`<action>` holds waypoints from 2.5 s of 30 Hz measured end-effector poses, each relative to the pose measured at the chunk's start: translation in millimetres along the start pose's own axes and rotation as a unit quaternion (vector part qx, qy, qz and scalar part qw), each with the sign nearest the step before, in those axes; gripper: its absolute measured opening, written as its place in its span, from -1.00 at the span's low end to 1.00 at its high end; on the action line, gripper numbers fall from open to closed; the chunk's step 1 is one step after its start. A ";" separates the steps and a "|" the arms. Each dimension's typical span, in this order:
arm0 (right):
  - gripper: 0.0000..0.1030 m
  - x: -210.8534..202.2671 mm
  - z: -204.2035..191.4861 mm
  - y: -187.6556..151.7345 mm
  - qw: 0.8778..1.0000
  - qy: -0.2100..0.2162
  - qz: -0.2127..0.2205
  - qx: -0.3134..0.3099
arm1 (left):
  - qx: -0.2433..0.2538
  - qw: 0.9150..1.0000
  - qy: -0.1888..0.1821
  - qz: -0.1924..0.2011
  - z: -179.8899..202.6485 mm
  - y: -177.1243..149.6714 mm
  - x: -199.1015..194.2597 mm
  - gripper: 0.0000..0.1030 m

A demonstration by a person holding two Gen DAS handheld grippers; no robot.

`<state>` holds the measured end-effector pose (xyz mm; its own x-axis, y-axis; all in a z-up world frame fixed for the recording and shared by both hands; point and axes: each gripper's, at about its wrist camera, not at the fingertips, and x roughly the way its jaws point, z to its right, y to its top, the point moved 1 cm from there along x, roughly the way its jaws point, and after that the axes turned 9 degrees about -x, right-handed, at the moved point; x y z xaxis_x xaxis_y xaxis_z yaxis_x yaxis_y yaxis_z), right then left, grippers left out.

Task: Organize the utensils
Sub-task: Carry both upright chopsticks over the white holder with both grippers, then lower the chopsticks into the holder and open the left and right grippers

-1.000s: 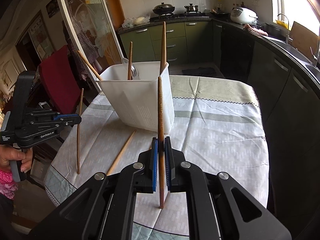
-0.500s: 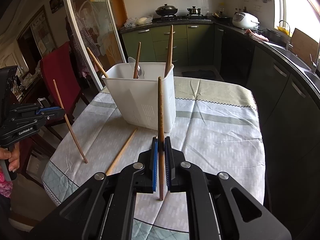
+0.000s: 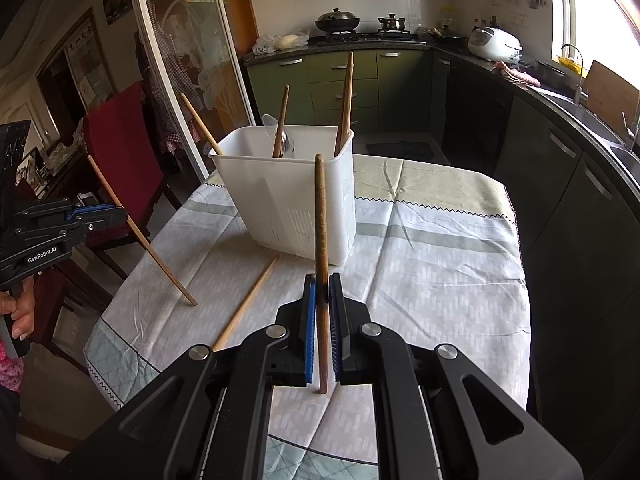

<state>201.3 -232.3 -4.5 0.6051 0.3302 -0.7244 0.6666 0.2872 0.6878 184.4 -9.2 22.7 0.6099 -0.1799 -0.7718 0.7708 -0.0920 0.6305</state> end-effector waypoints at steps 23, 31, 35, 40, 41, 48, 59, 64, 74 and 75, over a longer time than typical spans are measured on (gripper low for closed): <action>-0.85 -59.0 -7.1 59.4 0.997 0.001 0.068 -0.027 | 0.037 0.991 -0.038 0.123 65.1 96.1 -84.0 -0.89; -0.85 -81.7 -5.9 79.3 0.996 -0.004 0.089 -0.033 | 0.031 0.986 -0.031 0.161 80.3 135.9 -88.4 -0.89; -0.85 -85.4 -2.6 82.7 0.995 -0.005 0.093 -0.031 | 0.020 0.987 -0.023 0.155 76.4 145.5 -70.3 -0.89; -0.85 -94.5 4.2 93.7 0.994 -0.006 0.109 -0.024 | 0.003 0.992 -0.012 0.124 65.1 147.0 -32.2 -0.89; -0.85 -97.0 4.5 97.0 0.993 -0.005 0.114 -0.023 | 0.001 0.993 -0.009 0.117 62.0 146.2 -24.7 -0.89; -0.85 -114.1 4.5 130.8 0.989 -0.008 0.150 -0.016 | -0.001 0.998 0.001 0.070 51.2 138.6 21.3 -0.89; -0.85 -74.7 20.1 180.1 0.986 -0.014 0.163 0.021 | -0.006 0.998 -0.011 0.062 45.5 129.3 27.4 -0.48; -0.85 -36.2 26.4 178.2 0.989 -0.015 0.141 0.033 | 0.000 0.997 -0.019 0.078 45.0 124.0 5.5 -0.44; -0.85 28.0 30.4 152.1 0.996 -0.017 0.082 0.031 | 0.023 0.998 -0.028 0.056 55.4 91.2 -5.6 -0.33; -0.84 31.7 30.0 150.4 0.996 -0.017 0.078 0.030 | 0.024 0.998 -0.029 0.050 55.3 87.7 -4.5 -0.33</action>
<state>333.8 -205.7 74.6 0.7172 0.3351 -0.6110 0.5876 0.1803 0.7888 239.0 -70.6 86.1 0.6704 -0.2477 -0.6994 0.6959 -0.1171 0.7085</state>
